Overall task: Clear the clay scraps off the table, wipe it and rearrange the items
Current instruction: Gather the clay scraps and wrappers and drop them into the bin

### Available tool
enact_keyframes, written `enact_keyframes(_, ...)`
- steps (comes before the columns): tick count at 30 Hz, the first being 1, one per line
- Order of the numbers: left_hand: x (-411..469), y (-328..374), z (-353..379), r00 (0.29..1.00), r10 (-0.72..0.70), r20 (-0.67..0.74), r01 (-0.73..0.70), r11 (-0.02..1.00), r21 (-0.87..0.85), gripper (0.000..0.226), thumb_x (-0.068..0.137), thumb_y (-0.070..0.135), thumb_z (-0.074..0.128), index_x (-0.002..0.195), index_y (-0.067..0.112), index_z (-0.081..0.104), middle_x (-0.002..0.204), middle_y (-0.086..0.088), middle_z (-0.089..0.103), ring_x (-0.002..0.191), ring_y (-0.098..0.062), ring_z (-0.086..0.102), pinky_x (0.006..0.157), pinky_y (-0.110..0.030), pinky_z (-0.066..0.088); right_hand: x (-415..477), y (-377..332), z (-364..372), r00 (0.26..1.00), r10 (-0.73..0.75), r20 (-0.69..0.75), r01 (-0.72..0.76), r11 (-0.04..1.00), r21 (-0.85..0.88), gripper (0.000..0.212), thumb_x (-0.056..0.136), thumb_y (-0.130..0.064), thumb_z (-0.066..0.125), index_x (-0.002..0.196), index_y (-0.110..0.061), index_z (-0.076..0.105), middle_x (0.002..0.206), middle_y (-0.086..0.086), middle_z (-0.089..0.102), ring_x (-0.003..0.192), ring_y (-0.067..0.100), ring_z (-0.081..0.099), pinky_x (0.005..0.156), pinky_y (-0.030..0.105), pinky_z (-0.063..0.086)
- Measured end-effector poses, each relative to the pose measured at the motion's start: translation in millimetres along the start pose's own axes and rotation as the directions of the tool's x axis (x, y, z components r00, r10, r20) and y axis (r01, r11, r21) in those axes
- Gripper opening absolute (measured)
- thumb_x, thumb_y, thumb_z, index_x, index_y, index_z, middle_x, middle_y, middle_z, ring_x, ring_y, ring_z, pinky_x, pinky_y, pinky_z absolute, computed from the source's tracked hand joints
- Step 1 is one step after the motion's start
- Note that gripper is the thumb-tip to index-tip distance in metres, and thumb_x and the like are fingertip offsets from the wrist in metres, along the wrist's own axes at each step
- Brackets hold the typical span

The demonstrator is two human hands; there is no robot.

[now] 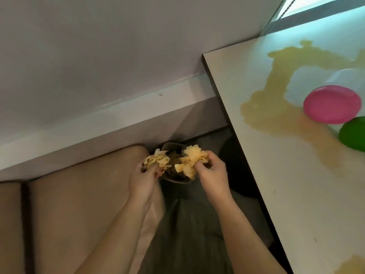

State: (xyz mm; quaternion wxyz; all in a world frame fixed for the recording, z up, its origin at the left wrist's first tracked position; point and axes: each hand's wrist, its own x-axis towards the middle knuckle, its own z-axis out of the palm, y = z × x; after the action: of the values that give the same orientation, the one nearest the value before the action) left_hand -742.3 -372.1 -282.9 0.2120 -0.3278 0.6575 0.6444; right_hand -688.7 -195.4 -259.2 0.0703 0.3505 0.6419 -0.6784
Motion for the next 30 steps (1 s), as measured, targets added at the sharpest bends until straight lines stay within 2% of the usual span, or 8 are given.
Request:
enact_keyframes(6, 72, -48, -11, 0.996, 0.08, -0.044, -0.079, 0.996, 0.033, 0.024, 0.094, 0.013, 0.071, 0.116, 0.024, 0.073, 0.105, 0.003, 0.078, 0.105, -0.015, 0.073, 0.096, -0.037, 0.057, 89, 98, 58, 0.994, 0.105, -0.034, -0.107, 0.991, -0.081, 0.022, 0.096, -0.024, 0.066, 0.112, -0.038, 0.069, 0.106, -0.014, 0.073, 0.1, 0.001, 0.068, 0.092, 0.034, 0.059)
enact_keyframes(10, 107, -67, -19, 0.989, 0.132, -0.061, -0.13, 0.99, 0.046, 0.027, 0.093, 0.009, 0.07, 0.107, 0.031, 0.075, 0.105, 0.003, 0.078, 0.105, -0.018, 0.073, 0.096, -0.041, 0.057, 142, 154, 86, 0.98, 0.197, -0.01, -0.195, 0.961, -0.195, 0.043, 0.096, -0.033, 0.064, 0.138, -0.035, 0.055, 0.124, -0.011, 0.063, 0.114, 0.011, 0.06, 0.104, 0.041, 0.051)
enact_keyframes(14, 127, -78, -19, 0.993, 0.114, -0.034, -0.111, 0.992, 0.067, 0.029, 0.095, 0.009, 0.069, 0.118, 0.027, 0.072, 0.107, 0.002, 0.077, 0.103, -0.016, 0.073, 0.093, -0.035, 0.058, 172, 191, 101, 0.941, 0.312, 0.127, -0.255, 0.906, -0.337, 0.065, 0.088, -0.041, 0.069, 0.146, -0.04, 0.041, 0.13, -0.008, 0.059, 0.118, 0.018, 0.058, 0.105, 0.043, 0.048)
enact_keyframes(19, 137, -81, -4, 0.997, 0.074, 0.03, -0.077, 0.991, 0.11, 0.027, 0.095, 0.011, 0.07, 0.12, 0.022, 0.071, 0.108, 0.002, 0.077, 0.101, -0.012, 0.074, 0.083, -0.028, 0.059, 165, 205, 87, 0.945, 0.325, 0.05, -0.29, 0.897, -0.335, 0.054, 0.092, -0.04, 0.069, 0.141, -0.037, 0.048, 0.124, -0.009, 0.061, 0.112, 0.015, 0.06, 0.101, 0.04, 0.052)
enact_keyframes(22, 146, -83, 9, 0.997, 0.049, 0.058, -0.057, 0.988, 0.144, 0.03, 0.096, 0.016, 0.07, 0.125, 0.023, 0.069, 0.112, 0.003, 0.075, 0.103, -0.012, 0.073, 0.086, -0.029, 0.06, 161, 205, 76, 0.954, 0.297, 0.024, -0.272, 0.902, -0.336, 0.044, 0.093, -0.029, 0.067, 0.135, -0.031, 0.056, 0.123, -0.009, 0.064, 0.114, 0.016, 0.062, 0.099, 0.038, 0.053)
enact_keyframes(24, 156, -87, 20, 0.996, -0.003, 0.084, -0.012, 0.985, 0.172, 0.036, 0.095, 0.02, 0.071, 0.13, 0.025, 0.066, 0.117, 0.003, 0.073, 0.106, -0.014, 0.071, 0.091, -0.034, 0.061, 159, 202, 69, 0.956, 0.294, -0.002, -0.281, 0.911, -0.301, 0.037, 0.097, -0.019, 0.062, 0.133, -0.026, 0.058, 0.117, -0.012, 0.06, 0.111, 0.013, 0.059, 0.093, 0.031, 0.051)
enact_keyframes(27, 174, -101, 33, 0.961, -0.217, 0.174, 0.186, 0.967, 0.176, 0.059, 0.094, 0.022, 0.073, 0.148, 0.03, 0.05, 0.136, -0.001, 0.062, 0.12, -0.02, 0.063, 0.096, -0.039, 0.058, 159, 206, 59, 0.955, 0.292, -0.045, -0.293, 0.917, -0.27, 0.034, 0.1, -0.011, 0.055, 0.131, -0.025, 0.057, 0.106, -0.018, 0.054, 0.091, 0.002, 0.055, 0.075, 0.016, 0.044)
enact_keyframes(30, 184, -115, 35, 0.895, -0.38, 0.232, 0.338, 0.919, 0.201, 0.078, 0.095, 0.024, 0.072, 0.16, 0.031, 0.029, 0.149, -0.003, 0.051, 0.13, -0.023, 0.054, 0.094, -0.041, 0.053, 154, 206, 54, 0.96, 0.271, -0.072, -0.28, 0.929, -0.241, 0.038, 0.101, -0.009, 0.054, 0.136, -0.023, 0.055, 0.115, -0.015, 0.054, 0.083, -0.006, 0.05, 0.061, 0.011, 0.041)
